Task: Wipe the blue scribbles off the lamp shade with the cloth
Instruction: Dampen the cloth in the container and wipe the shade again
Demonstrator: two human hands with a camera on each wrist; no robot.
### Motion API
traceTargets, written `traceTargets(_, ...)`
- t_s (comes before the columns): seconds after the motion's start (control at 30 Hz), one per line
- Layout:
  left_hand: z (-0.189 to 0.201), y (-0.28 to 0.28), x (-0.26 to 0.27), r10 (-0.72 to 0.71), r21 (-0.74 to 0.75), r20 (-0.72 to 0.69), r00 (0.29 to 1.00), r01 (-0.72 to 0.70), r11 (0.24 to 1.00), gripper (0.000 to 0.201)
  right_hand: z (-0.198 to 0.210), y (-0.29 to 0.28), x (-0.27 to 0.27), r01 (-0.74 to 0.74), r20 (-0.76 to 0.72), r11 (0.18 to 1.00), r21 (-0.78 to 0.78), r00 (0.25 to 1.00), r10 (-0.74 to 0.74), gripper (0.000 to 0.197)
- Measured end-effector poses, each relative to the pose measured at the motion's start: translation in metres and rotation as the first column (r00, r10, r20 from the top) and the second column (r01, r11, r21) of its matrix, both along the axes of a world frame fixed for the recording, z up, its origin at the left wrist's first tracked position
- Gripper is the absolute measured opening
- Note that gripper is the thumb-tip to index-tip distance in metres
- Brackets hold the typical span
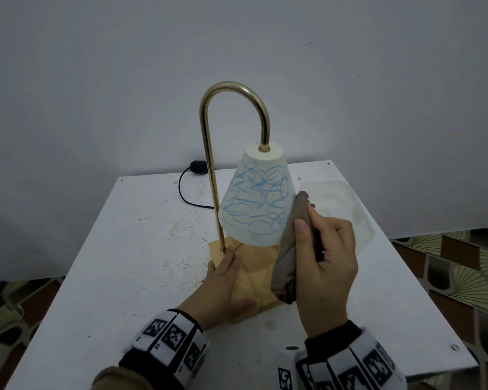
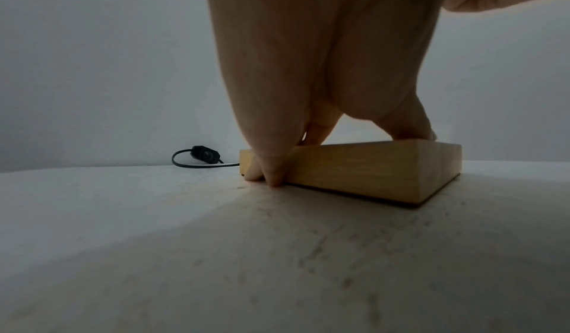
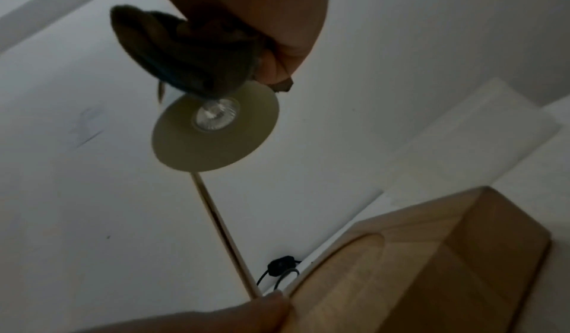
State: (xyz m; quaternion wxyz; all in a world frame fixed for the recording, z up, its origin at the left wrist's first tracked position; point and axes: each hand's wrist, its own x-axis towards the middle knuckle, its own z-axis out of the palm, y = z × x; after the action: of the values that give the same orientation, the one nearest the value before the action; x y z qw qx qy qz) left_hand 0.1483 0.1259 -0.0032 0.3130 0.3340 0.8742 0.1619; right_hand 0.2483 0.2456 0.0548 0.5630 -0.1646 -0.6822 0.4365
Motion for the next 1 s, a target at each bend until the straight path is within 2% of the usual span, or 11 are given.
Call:
traceTargets(0.17, 0.001, 0.000, 0.001, -0.005, -0.012, -0.008, 1.000, 0.005, 1.000, 0.104, 0.002, 0.025, -0.009, -0.006, 0.065, 0.981, -0.192, 0.998, 0.019, 0.018)
traceTargets(0.33, -0.008, 0.001, -0.004, -0.002, 0.009, -0.018, 1.000, 0.002, 1.000, 0.105, 0.025, 0.010, -0.011, -0.021, -0.032, 0.994, -0.107, 0.999, 0.017, 0.018)
traceTargets(0.4, -0.018, -0.001, -0.009, -0.036, 0.037, -0.034, 0.999, 0.038, 0.999, 0.113, 0.025, -0.003, -0.008, -0.028, -0.076, 0.998, -0.055, 0.997, 0.024, 0.020)
traceTargets(0.47, -0.023, 0.000, -0.012, -0.054, 0.048, -0.072, 0.996, 0.057, 0.997, 0.125, 0.019, -0.013, -0.003, -0.002, -0.067, 1.000, 0.019, 0.998, 0.004, 0.020)
traceTargets(0.53, -0.023, 0.001, -0.012, -0.031, 0.042, -0.068, 0.997, 0.034, 0.999, 0.121, 0.009, -0.015, 0.002, 0.038, -0.038, 0.997, 0.062, 0.999, -0.036, 0.022)
traceTargets(0.6, -0.019, 0.000, -0.008, -0.016, 0.038, -0.051, 0.999, 0.018, 0.999, 0.108, 0.002, -0.009, 0.003, 0.051, -0.019, 0.998, 0.042, 0.999, -0.051, 0.024)
traceTargets(0.77, -0.013, -0.001, -0.005, -0.010, 0.028, -0.033, 0.999, 0.011, 1.000, 0.105, 0.008, 0.013, -0.009, 0.054, 0.032, 0.992, -0.111, 0.998, -0.051, 0.016)
traceTargets(0.9, -0.018, -0.001, -0.008, -0.036, 0.067, -0.052, 0.998, 0.039, 0.997, 0.109, 0.026, 0.004, -0.016, 0.033, -0.054, 0.997, -0.070, 0.998, -0.037, 0.018)
traceTargets(1.0, -0.031, -0.002, -0.016, -0.041, 0.084, -0.084, 0.996, 0.048, 0.995, 0.126, 0.023, -0.014, -0.011, 0.045, -0.085, 0.999, 0.019, 0.995, -0.043, 0.021)
